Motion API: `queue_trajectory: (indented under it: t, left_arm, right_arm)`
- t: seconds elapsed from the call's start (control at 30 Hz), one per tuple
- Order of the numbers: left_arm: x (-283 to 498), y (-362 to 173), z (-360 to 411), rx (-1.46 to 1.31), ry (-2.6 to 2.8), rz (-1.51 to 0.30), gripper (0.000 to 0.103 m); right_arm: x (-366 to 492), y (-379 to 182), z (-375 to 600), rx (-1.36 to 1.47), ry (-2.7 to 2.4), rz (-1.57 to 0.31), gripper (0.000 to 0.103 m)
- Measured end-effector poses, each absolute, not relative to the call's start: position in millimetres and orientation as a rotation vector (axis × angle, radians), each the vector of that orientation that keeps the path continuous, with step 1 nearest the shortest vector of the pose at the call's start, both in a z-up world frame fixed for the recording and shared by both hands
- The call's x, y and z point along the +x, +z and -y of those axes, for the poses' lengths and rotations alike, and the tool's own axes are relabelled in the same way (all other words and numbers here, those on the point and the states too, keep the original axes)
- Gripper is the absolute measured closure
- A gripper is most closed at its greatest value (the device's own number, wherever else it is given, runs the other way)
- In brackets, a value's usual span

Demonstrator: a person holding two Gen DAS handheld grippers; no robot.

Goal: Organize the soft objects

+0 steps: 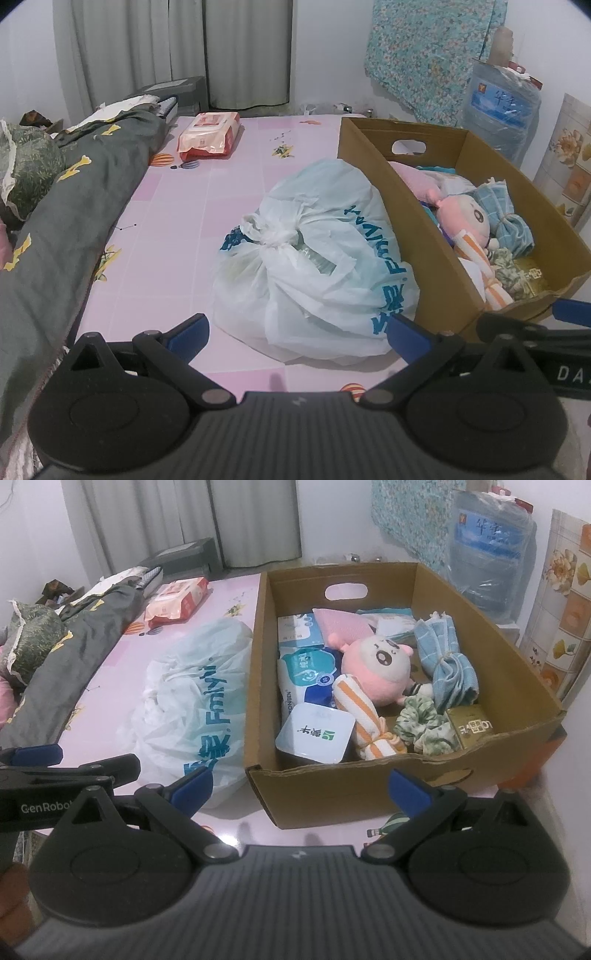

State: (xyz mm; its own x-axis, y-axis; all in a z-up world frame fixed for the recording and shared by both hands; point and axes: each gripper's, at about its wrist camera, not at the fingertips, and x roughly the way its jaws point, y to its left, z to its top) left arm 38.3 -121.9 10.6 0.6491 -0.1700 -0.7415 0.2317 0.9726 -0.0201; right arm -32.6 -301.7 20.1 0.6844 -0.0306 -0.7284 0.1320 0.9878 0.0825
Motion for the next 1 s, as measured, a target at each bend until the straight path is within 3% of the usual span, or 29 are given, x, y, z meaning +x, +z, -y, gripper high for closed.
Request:
queue_trajectory:
  t: [1.0]
  left_arm:
    - [38.0,10.3,118.7,0.059,-0.226,-0.834,0.0]
  right_arm:
    - [-29.6,21.5,300.2,0.129,-0.086,-0.813,0.001]
